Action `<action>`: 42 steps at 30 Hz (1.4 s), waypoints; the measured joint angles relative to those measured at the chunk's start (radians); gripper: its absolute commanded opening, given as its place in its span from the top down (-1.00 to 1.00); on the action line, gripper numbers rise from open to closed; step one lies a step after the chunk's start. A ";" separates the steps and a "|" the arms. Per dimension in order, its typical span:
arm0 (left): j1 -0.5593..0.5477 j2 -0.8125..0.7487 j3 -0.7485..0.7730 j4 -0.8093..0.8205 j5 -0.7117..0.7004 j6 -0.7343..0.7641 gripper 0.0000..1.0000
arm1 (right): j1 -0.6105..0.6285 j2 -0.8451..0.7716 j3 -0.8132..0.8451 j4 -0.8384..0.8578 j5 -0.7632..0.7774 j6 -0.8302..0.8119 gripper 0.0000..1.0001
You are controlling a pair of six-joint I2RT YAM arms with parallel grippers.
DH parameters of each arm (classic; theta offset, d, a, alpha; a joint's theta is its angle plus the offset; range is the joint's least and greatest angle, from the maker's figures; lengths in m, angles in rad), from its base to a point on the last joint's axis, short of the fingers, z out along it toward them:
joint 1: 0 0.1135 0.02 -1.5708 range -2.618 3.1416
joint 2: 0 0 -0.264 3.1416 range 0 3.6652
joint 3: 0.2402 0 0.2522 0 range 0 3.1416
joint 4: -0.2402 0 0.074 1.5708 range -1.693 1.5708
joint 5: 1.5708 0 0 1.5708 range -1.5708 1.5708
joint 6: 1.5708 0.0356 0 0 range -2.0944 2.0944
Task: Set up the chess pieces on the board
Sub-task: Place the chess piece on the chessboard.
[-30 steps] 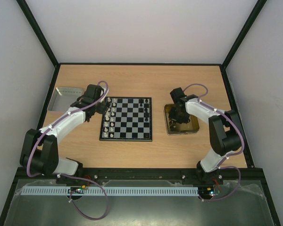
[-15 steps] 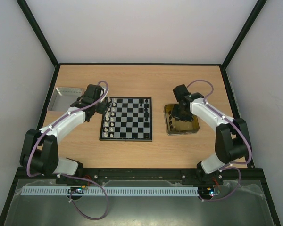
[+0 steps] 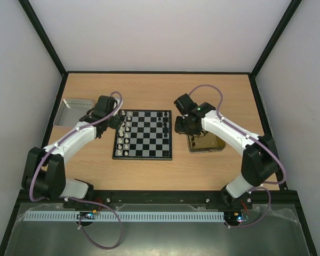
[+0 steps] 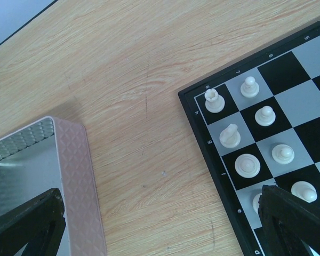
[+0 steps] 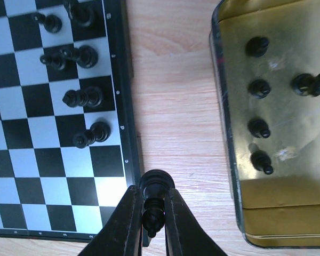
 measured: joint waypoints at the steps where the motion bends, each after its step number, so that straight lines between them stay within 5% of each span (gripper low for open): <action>1: 0.000 0.000 0.000 0.000 0.000 0.000 -0.98 | 0.006 0.011 0.000 0.000 -0.008 0.004 0.82; 42: -0.002 -0.021 0.000 0.001 -0.003 0.004 -0.98 | 0.102 0.224 0.036 0.082 -0.141 0.027 0.82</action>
